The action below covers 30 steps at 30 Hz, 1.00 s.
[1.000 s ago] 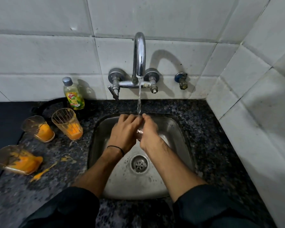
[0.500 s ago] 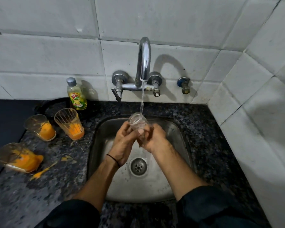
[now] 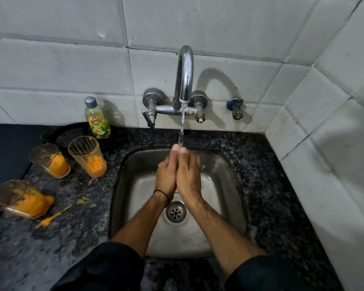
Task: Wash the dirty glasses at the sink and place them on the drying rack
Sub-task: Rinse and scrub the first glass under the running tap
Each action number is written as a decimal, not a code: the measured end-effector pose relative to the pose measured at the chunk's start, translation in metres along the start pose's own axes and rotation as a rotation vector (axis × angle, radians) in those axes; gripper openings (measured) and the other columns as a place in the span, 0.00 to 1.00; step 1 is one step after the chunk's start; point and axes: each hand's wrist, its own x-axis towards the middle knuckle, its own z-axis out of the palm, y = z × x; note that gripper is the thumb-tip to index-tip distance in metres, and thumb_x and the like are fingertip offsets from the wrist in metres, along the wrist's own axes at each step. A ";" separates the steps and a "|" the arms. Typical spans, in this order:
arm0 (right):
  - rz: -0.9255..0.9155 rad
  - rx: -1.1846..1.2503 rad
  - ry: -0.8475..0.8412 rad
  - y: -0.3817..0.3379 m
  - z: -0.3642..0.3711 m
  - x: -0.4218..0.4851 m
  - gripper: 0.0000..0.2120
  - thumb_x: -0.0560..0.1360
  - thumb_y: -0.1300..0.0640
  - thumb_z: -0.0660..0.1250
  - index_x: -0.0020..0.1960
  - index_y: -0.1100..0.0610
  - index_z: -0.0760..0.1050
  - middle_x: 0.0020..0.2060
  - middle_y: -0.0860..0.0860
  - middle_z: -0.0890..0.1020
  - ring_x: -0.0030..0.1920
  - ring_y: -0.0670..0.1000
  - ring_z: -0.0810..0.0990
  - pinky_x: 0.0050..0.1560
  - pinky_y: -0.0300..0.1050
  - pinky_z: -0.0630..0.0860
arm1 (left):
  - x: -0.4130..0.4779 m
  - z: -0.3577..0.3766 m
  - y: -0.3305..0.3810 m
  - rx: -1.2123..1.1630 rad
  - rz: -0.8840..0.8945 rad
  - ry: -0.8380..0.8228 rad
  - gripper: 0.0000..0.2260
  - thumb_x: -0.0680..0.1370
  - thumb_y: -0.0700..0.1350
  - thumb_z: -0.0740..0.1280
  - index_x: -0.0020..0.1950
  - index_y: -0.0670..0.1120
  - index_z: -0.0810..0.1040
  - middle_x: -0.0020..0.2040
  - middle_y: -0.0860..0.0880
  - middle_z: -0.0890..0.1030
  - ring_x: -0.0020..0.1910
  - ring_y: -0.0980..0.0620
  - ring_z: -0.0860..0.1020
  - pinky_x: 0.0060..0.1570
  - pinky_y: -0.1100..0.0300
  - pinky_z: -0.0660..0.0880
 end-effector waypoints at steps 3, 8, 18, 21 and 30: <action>-0.026 0.017 -0.187 -0.003 -0.008 0.012 0.12 0.82 0.41 0.60 0.58 0.49 0.71 0.46 0.42 0.80 0.44 0.41 0.79 0.39 0.34 0.72 | 0.002 -0.003 0.005 -0.039 -0.108 -0.018 0.32 0.82 0.67 0.48 0.43 0.48 0.85 0.40 0.46 0.86 0.42 0.51 0.85 0.46 0.52 0.82; 0.130 0.149 -0.072 -0.007 -0.003 0.032 0.14 0.74 0.52 0.72 0.34 0.53 0.72 0.28 0.48 0.77 0.32 0.48 0.75 0.36 0.43 0.73 | -0.005 0.004 0.011 -0.139 -0.229 0.012 0.26 0.85 0.60 0.49 0.47 0.46 0.82 0.35 0.46 0.83 0.36 0.50 0.83 0.32 0.61 0.77; -0.113 0.330 -0.173 -0.027 -0.005 0.037 0.11 0.77 0.60 0.71 0.42 0.68 0.78 0.35 0.56 0.79 0.36 0.50 0.78 0.41 0.42 0.78 | -0.008 -0.016 0.008 -0.543 -0.301 -0.207 0.31 0.78 0.71 0.54 0.62 0.49 0.81 0.59 0.42 0.83 0.59 0.43 0.82 0.60 0.42 0.76; -0.021 0.263 -0.077 -0.024 0.003 0.032 0.12 0.79 0.56 0.69 0.39 0.62 0.77 0.31 0.51 0.78 0.32 0.47 0.76 0.36 0.41 0.74 | -0.006 -0.010 0.008 -0.304 -0.297 0.025 0.34 0.78 0.70 0.49 0.57 0.46 0.82 0.51 0.40 0.85 0.52 0.40 0.84 0.54 0.41 0.79; -0.056 0.271 -0.064 -0.013 -0.004 0.024 0.11 0.75 0.64 0.70 0.36 0.57 0.72 0.30 0.45 0.76 0.32 0.41 0.74 0.37 0.35 0.72 | -0.018 -0.008 0.009 -0.189 -0.207 -0.076 0.23 0.84 0.60 0.50 0.52 0.49 0.81 0.46 0.45 0.85 0.44 0.50 0.84 0.48 0.50 0.81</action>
